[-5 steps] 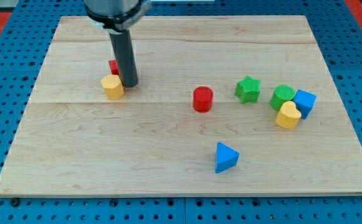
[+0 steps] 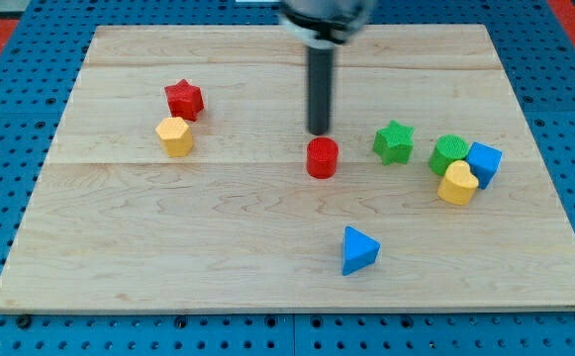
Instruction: Move the red circle to the bottom right of the yellow hexagon
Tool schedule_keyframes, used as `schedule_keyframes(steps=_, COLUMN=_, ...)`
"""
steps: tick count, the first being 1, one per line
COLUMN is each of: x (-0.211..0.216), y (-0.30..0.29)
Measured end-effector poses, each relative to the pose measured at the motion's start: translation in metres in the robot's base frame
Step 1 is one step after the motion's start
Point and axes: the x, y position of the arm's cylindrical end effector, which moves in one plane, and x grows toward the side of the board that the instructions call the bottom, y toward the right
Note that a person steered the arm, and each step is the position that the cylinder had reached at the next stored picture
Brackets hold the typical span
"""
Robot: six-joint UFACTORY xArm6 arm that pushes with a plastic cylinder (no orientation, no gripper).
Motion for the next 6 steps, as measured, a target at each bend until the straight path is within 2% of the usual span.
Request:
schedule_keyframes(steps=1, x=0.047, y=0.039)
schedule_keyframes(steps=2, x=0.061, y=0.024)
schedule_keyframes(steps=3, x=0.041, y=0.031)
schedule_keyframes(steps=6, x=0.026, y=-0.086)
